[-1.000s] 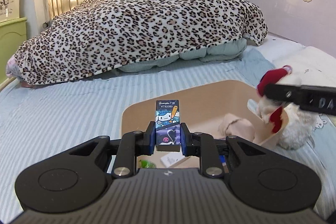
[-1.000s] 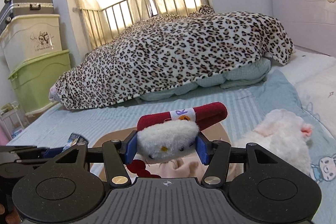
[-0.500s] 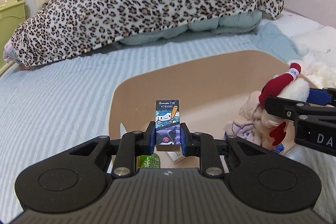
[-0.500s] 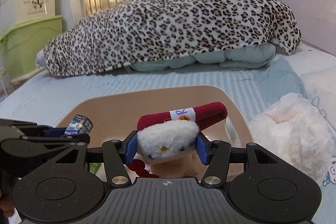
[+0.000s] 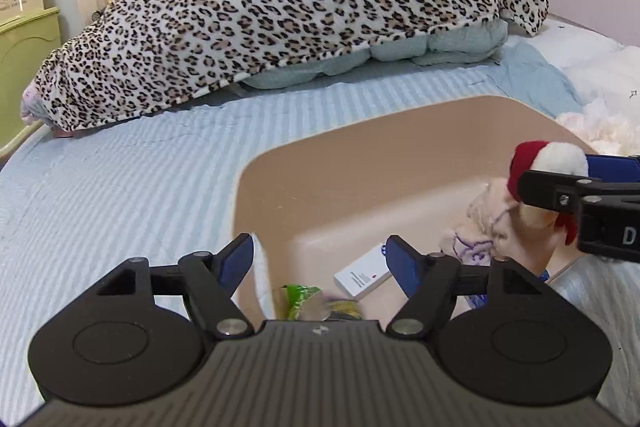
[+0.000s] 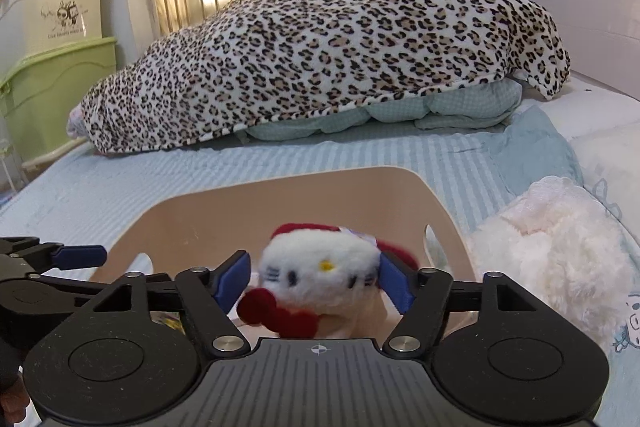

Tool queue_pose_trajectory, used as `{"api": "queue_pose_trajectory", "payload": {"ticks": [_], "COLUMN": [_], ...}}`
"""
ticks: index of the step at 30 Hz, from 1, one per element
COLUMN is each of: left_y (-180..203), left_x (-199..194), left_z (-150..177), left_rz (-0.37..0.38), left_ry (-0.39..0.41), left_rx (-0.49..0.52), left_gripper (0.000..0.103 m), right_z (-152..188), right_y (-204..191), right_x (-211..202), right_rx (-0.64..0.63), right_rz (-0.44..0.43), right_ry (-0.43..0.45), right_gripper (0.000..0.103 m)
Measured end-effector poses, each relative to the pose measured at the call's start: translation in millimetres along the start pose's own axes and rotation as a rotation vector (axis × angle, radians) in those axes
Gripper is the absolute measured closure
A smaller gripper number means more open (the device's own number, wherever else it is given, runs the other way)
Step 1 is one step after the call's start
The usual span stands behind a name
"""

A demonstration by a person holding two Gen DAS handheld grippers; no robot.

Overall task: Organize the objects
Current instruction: 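Carry both items into the basket and open both tools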

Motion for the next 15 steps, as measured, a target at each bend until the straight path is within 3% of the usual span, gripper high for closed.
{"api": "queue_pose_trajectory", "payload": {"ticks": [11,15], "left_y": [-10,-9], "left_x": [-25,-41], "left_z": [10,20], "left_rz": [0.002,0.012], "left_ry": [0.001,0.002], "left_rx": [-0.024,-0.016], "left_gripper": [0.026,0.025], "right_z": [-9,-3], "right_y": [1,6], "right_x": [-27,-45], "right_rx": [-0.011,0.018], "right_rz": [-0.010,-0.005], "right_ry": [0.040,0.046], "right_gripper": [0.021,0.014]}}
Point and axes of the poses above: each gripper's, at about its wrist camera, not at the fingertips, and x roughly the way its jaws point, y to its right, z to its underside, the point moved 2 cm from there along x, roughly the way its jaws point, and after that the axes turned 5 degrees about y, right-handed, at the moved point
